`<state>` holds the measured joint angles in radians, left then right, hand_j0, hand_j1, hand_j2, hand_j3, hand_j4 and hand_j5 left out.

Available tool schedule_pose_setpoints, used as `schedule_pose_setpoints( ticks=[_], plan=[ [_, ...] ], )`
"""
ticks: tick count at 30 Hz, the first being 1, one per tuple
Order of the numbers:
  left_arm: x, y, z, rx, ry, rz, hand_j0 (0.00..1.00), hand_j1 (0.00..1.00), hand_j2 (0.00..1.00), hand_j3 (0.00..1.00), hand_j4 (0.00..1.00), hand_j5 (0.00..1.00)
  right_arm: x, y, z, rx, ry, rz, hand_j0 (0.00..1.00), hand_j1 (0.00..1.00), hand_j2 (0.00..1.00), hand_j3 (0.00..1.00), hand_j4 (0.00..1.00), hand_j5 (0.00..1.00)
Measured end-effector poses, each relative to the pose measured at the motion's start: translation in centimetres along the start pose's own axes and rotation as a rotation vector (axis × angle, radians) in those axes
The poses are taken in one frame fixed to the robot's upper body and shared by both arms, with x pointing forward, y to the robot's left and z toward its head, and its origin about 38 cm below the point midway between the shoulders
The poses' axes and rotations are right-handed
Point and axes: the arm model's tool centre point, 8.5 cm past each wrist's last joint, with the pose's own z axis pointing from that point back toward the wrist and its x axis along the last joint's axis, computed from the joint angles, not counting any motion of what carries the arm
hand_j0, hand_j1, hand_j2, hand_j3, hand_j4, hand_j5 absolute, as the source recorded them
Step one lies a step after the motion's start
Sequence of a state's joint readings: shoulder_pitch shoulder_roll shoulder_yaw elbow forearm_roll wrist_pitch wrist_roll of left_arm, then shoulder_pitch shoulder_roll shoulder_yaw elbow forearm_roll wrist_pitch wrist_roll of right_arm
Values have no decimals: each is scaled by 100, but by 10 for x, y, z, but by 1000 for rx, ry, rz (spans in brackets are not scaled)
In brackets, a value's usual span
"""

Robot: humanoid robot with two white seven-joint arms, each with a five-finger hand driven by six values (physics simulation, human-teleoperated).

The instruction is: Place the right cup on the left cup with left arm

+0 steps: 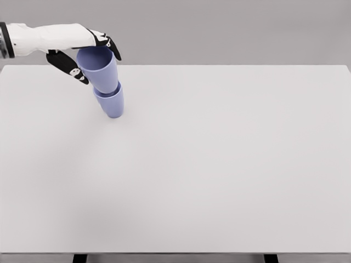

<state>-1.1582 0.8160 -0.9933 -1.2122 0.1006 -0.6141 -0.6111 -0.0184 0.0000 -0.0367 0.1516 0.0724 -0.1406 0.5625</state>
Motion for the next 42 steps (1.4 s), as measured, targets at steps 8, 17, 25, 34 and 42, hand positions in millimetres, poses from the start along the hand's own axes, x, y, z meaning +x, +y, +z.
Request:
schedule_pose_setpoints(
  ticks=[8,17,25,34,42],
  plan=[
    [-1,1,-2,4,1,4,54,54,54,54,54,54,0,0,0,0,0,0,100,100,100,100,100,100],
    [-13,3,-4,12,33,24,55,55,55,55,55,55,0,0,0,0,0,0,100,100,100,100,100,100],
    [-23,-3,-3,8,58,46,55,55,55,55,55,55,0,0,0,0,0,0,100,100,100,100,100,100],
    [-27,-10,-13,-2,67,59,55,55,55,55,55,55,0,0,0,0,0,0,100,100,100,100,100,100],
    [-28,-10,-15,-3,67,60,55,55,55,55,55,55,0,0,0,0,0,0,100,100,100,100,100,100]
  ],
)
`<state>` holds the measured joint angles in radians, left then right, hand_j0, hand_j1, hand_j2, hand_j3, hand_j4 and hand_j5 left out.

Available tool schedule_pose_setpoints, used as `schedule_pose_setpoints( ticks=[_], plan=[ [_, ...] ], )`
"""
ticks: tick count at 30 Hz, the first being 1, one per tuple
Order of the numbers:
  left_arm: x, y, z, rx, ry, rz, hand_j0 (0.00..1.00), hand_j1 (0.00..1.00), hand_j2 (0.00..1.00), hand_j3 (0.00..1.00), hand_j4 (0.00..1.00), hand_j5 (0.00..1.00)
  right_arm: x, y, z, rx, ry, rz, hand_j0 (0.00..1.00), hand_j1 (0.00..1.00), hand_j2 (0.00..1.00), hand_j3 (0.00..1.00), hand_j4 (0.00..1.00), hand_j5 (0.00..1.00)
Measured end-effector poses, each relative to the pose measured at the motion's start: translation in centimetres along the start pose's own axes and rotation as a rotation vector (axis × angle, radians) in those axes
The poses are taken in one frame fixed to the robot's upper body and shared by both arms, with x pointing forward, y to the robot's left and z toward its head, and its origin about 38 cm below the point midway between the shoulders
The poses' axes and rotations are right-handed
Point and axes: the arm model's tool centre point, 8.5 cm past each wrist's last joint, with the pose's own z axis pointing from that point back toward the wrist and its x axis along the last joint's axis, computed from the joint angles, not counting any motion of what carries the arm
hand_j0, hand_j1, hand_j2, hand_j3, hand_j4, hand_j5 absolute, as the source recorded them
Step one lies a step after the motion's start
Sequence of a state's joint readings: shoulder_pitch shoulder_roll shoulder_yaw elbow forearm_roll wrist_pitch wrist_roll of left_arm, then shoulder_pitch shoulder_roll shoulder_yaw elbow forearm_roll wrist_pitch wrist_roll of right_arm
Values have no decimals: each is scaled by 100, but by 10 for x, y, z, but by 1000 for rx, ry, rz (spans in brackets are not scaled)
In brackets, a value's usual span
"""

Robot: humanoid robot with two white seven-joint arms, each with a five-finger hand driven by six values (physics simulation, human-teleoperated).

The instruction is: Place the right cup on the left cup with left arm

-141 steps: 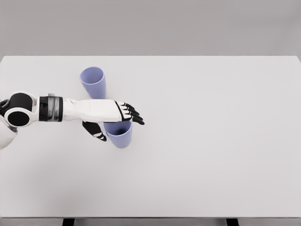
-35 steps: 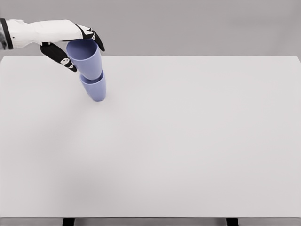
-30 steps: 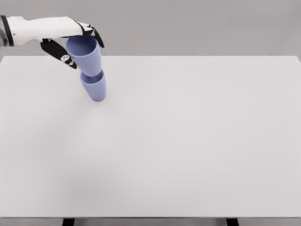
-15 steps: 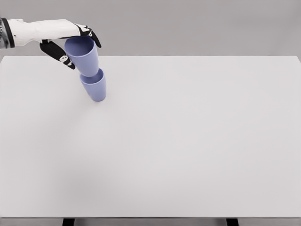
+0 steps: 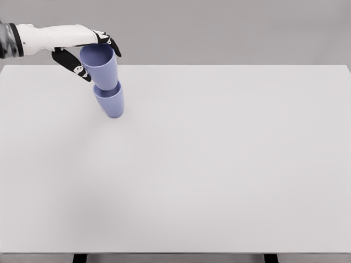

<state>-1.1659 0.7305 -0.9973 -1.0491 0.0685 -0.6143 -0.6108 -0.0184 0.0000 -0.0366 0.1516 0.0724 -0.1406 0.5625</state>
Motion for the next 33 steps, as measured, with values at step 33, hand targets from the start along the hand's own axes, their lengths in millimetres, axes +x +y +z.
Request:
schedule_pose_setpoints(
  ticks=[33],
  plan=[
    [-12,-3,-2,3,32,32,56,56,56,56,56,56,0,0,0,0,0,0,100,100,100,100,100,100]
  ],
)
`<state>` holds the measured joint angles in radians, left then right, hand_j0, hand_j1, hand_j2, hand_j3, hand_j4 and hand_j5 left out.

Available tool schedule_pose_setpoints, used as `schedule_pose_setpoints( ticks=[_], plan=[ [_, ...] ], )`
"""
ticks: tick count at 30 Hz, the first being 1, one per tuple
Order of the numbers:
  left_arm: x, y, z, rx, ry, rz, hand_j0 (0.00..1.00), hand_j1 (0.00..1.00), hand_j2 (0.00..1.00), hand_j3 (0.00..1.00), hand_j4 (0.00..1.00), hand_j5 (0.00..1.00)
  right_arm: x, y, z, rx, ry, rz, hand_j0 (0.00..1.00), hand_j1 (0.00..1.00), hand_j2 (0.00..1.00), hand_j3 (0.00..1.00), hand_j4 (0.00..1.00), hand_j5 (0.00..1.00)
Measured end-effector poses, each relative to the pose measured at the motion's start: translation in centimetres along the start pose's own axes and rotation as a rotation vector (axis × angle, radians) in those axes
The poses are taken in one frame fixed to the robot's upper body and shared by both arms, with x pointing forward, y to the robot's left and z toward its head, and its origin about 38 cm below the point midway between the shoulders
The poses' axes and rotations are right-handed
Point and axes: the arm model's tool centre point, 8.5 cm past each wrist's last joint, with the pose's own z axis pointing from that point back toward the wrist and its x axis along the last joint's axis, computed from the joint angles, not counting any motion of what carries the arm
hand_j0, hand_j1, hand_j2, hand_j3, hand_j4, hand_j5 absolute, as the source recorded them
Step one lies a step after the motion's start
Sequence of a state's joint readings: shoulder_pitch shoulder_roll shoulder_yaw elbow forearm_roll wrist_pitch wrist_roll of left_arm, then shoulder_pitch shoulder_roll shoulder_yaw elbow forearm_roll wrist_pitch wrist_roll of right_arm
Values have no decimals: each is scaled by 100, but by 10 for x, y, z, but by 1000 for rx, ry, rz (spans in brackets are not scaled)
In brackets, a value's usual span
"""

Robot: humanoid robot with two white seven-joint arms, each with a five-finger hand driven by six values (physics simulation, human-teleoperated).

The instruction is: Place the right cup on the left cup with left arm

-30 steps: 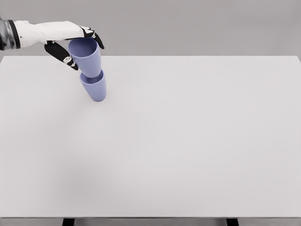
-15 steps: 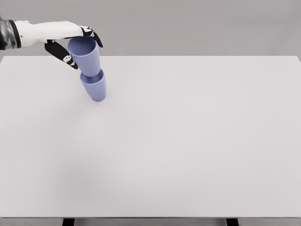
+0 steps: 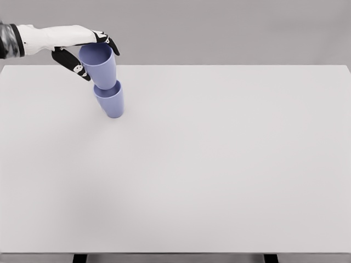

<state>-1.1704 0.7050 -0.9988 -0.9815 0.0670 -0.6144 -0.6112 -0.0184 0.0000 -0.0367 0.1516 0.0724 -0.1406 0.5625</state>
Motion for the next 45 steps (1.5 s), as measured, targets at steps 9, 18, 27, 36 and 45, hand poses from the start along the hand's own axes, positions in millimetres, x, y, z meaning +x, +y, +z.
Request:
schedule_pose_setpoints(
  ticks=[9,18,27,36,45],
  plan=[
    [-3,-5,-2,-12,12,3,56,56,56,56,56,56,0,0,0,0,0,0,100,100,100,100,100,100],
    [-2,-8,-8,-17,5,4,56,56,56,56,56,56,0,0,0,0,0,0,100,100,100,100,100,100],
    [-5,-10,-8,-27,21,1,56,56,56,56,56,56,0,0,0,0,0,0,100,100,100,100,100,100],
    [-4,-11,-12,-29,15,0,58,58,58,58,58,58,0,0,0,0,0,0,100,100,100,100,100,100],
    [-4,-11,-12,-36,20,-8,74,74,74,74,74,74,0,0,0,0,0,0,100,100,100,100,100,100]
  ],
)
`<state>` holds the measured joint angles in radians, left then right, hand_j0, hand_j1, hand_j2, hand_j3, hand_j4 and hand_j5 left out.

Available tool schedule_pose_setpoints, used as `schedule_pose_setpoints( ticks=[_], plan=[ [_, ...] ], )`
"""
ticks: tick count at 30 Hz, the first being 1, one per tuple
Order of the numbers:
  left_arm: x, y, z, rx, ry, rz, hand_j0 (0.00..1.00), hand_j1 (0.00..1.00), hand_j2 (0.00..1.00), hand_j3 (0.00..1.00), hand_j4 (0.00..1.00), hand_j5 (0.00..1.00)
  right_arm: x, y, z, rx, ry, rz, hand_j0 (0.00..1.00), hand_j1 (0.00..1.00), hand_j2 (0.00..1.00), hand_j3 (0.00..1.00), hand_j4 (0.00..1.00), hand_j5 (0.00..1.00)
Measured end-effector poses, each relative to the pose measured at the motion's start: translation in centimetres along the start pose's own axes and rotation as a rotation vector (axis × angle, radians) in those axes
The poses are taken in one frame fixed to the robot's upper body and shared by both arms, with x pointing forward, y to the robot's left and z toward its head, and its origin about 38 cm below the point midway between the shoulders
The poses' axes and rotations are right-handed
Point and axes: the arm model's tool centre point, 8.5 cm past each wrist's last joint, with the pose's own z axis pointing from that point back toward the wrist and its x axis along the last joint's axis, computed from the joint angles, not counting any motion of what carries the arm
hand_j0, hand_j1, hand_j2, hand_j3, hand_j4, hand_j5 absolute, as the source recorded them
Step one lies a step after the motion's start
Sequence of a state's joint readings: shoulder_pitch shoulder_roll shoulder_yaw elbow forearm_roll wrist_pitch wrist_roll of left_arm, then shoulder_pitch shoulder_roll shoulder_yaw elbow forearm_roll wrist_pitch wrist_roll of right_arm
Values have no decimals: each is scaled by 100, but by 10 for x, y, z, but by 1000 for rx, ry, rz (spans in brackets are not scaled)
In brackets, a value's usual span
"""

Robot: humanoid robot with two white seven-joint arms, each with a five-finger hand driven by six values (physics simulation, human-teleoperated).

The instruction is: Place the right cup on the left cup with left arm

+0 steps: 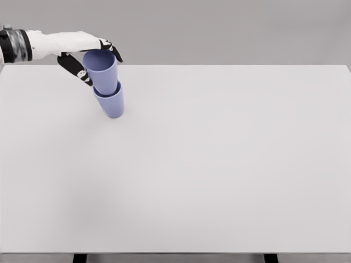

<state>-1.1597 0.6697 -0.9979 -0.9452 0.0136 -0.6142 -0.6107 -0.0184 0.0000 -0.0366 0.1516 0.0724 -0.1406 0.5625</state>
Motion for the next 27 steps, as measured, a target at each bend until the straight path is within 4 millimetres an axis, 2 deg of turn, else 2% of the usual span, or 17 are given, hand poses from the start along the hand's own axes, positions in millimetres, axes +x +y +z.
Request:
schedule_pose_setpoints(
  ticks=[1,6,10,13,24,25,27],
  plan=[
    [0,0,0,-1,1,-1,77,77,77,77,77,77,0,0,0,0,0,0,100,100,100,100,100,100],
    [0,0,0,-3,2,-4,79,79,79,79,79,79,0,0,0,0,0,0,100,100,100,100,100,100],
    [0,0,-1,-4,2,-4,89,89,89,89,89,89,0,0,0,0,0,0,100,100,100,100,100,100],
    [0,0,-1,-5,3,-5,93,93,93,93,93,93,0,0,0,0,0,0,100,100,100,100,100,100],
    [-1,-2,0,-11,8,-11,96,96,96,96,96,96,0,0,0,0,0,0,100,100,100,100,100,100],
    [0,-1,0,-9,5,-14,100,100,100,100,100,100,0,0,0,0,0,0,100,100,100,100,100,100],
    [5,3,3,0,-11,-24,100,100,100,100,100,100,0,0,0,0,0,0,100,100,100,100,100,100]
  ],
)
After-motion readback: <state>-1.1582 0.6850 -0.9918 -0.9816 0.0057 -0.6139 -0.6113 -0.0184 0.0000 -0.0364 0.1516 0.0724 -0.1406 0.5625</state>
